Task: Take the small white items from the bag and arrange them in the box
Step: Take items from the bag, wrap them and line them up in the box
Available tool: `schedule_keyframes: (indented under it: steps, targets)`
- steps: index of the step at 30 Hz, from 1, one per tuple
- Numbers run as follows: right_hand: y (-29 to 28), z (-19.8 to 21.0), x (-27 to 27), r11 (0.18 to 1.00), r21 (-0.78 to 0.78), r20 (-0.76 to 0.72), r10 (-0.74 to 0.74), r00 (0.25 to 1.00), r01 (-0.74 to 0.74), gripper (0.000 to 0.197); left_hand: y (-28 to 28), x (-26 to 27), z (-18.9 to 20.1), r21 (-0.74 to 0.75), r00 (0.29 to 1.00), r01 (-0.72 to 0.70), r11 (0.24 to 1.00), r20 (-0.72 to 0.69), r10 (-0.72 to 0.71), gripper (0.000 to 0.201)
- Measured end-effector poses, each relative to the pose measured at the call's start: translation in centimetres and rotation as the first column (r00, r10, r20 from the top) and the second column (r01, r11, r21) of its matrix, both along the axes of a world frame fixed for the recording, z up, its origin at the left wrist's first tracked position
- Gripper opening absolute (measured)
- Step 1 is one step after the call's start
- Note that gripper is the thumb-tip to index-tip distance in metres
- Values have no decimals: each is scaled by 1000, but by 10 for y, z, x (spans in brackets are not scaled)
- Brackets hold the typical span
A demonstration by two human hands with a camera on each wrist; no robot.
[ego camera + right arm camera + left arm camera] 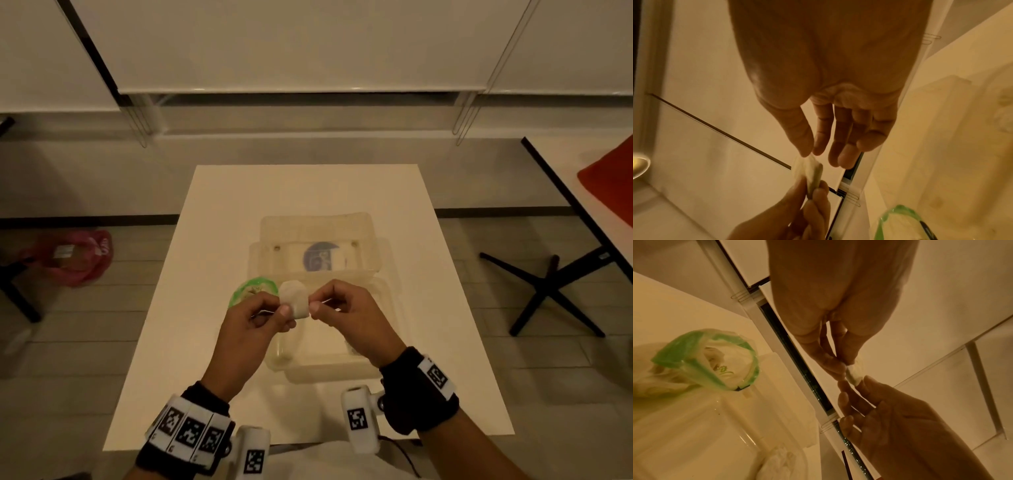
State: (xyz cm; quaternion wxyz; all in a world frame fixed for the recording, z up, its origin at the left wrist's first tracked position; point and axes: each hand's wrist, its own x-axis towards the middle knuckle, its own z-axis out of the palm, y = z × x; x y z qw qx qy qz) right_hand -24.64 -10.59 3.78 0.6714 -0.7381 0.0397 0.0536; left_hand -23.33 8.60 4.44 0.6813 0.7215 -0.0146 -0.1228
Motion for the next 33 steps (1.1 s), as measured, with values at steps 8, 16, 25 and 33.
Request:
schedule_keyframes:
  steps: [8,16,25,33]
  targets:
    - [6,4,-4,992,60,26,-109,994,107,7,-7,-1,6,-12,999,-32,999,-17,32,8]
    - [10,5,-5,980,137,34,-151,988,145,12,-11,-5,9,29,1000,24,999,13,-24,9]
    - [5,3,-9,940,261,29,-237,971,222,5,-14,-5,11,78,1000,21,997,20,-23,8]
    - [7,-2,-11,956,137,-6,-263,965,261,14,-17,-8,13,127,998,39,991,50,-46,10]
